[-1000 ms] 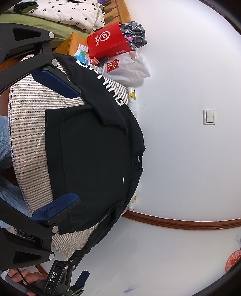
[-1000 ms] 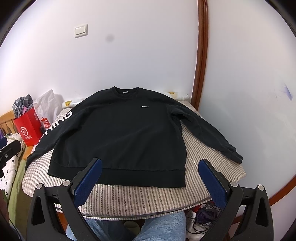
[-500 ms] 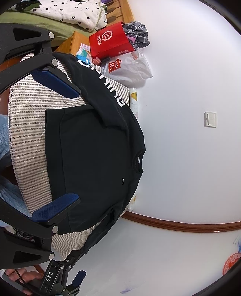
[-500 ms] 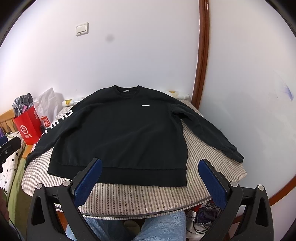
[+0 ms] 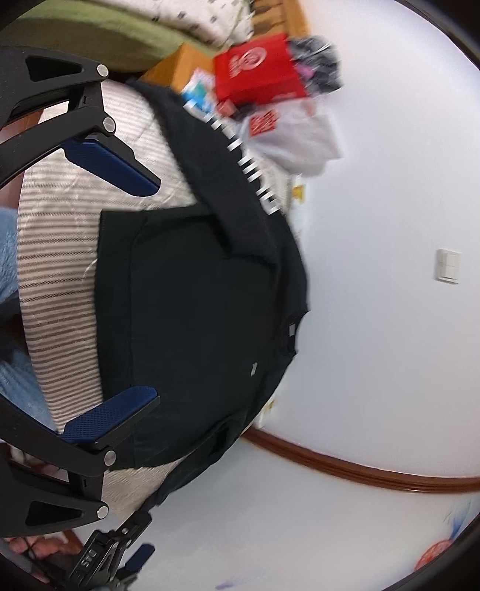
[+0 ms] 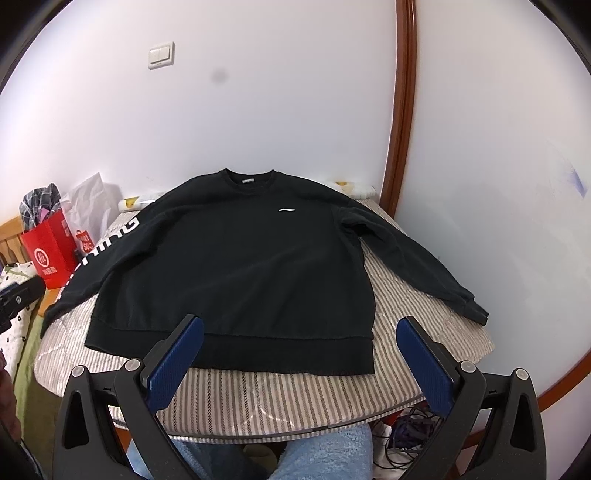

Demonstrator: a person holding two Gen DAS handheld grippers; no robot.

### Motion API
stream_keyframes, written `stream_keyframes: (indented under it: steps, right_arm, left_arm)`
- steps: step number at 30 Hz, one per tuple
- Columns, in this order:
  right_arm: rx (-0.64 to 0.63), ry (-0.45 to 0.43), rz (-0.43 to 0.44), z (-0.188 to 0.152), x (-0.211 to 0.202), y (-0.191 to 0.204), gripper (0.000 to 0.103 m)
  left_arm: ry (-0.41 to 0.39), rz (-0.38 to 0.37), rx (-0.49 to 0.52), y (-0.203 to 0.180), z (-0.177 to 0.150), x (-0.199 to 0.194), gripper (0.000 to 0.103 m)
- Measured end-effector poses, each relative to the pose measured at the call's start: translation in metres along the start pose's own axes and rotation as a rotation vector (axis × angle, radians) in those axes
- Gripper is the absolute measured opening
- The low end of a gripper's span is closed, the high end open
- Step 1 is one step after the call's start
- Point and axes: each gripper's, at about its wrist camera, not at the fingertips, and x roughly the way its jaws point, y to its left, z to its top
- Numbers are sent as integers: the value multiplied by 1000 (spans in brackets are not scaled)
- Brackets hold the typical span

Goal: Fold small clothes
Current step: 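Grasp the lettered sleeve with the left gripper and fold it across the body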

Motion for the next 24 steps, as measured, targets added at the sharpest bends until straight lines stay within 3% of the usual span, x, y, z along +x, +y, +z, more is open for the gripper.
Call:
stream_keyframes:
  steps: [4,7,10,17,20,24]
  right_arm:
    - [6,36,9,-7,29,4,102]
    - [9,72,-14,-14,54,8,102]
    - [-37,83,-22,-18,76,16,102]
    - [-130,97,-12,-25,122,33,102]
    - [-162,126,-12,-23,140,40,102]
    - [-151,99,44,-22,152,43,102]
  left_arm:
    - [36,-10,-61,25,-9,27,103]
    - [53,41,-149,55,-14,52,103]
    - [96,2,-259,84,-18,77,94]
    - [140,38,-403,135,-24,135,93]
    - [131,46,-462,160,-24,153,93]
    - [62,58,-507,175,-17,159,91]
